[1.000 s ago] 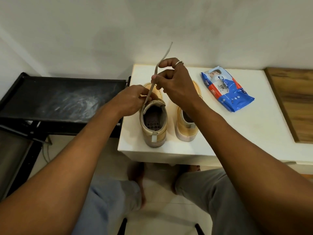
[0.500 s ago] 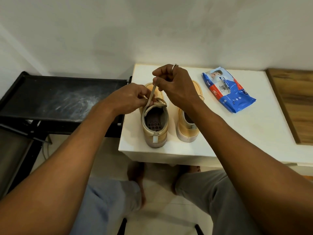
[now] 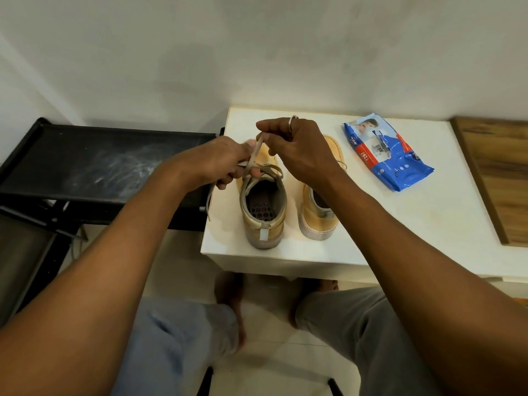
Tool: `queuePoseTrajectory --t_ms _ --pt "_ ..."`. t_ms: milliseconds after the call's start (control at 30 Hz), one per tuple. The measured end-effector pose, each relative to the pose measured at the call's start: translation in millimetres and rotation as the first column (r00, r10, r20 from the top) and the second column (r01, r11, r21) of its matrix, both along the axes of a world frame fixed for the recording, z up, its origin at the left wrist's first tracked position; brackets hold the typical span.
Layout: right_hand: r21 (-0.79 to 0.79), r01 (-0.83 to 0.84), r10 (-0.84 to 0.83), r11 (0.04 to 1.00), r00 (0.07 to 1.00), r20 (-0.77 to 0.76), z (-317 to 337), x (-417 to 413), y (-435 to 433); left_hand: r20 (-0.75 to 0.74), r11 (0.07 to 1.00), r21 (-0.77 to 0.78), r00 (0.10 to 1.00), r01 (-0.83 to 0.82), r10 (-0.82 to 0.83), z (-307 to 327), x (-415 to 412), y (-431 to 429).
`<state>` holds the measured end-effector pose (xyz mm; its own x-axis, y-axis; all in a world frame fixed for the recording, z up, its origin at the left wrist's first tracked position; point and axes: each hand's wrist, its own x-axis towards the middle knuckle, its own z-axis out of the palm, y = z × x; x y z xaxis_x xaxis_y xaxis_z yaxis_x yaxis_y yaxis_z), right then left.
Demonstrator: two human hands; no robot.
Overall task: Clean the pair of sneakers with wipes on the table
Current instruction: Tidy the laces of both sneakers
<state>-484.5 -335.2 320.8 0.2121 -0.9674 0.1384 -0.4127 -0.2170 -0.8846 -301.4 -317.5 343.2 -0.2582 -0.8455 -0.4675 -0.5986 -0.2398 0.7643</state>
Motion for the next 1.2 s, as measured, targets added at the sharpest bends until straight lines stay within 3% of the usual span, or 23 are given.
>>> queuePoseTrajectory --t_ms 67,167,267,367,533,733,900,1200 --pt "0.058 -0.065 0.069 0.996 0.995 -0.071 -1.3 0.0 1.1 -0.063 0.999 0.008 0.997 -0.034 0.034 1.6 2.9 -0.7" --pt "0.200 -0.166 0.200 0.966 0.966 -0.164 -2.8 0.8 5.7 -0.004 0.992 -0.119 0.999 -0.033 0.032 2.7 4.0 0.9" --pt "0.315 -0.193 0.244 0.929 0.961 -0.129 5.1 0.8 10.8 0.104 0.969 -0.248 0.994 -0.005 0.032 2.1 4.6 1.6" --pt "0.335 -0.220 0.268 0.916 0.957 -0.106 11.0 1.9 12.7 0.189 0.940 -0.342 0.981 0.017 0.051 0.4 4.1 1.4" --pt "0.258 -0.233 0.298 0.938 0.921 -0.253 4.4 5.3 10.8 0.218 0.909 -0.416 0.973 0.016 0.082 -0.7 -3.1 2.2" --pt "0.030 -0.213 0.206 0.977 0.882 -0.423 -4.1 2.4 7.2 0.214 0.899 -0.437 0.970 -0.009 0.113 -3.3 -3.8 2.1" --pt "-0.008 -0.190 0.160 0.982 0.848 -0.506 -5.4 -3.8 1.7 0.198 0.895 -0.445 0.970 -0.042 0.143 -5.0 -2.9 0.9" --pt "0.067 -0.189 0.200 0.980 0.909 -0.365 -6.2 -7.0 5.1 0.198 0.898 -0.438 0.969 -0.050 0.150 -6.0 -7.1 0.7"
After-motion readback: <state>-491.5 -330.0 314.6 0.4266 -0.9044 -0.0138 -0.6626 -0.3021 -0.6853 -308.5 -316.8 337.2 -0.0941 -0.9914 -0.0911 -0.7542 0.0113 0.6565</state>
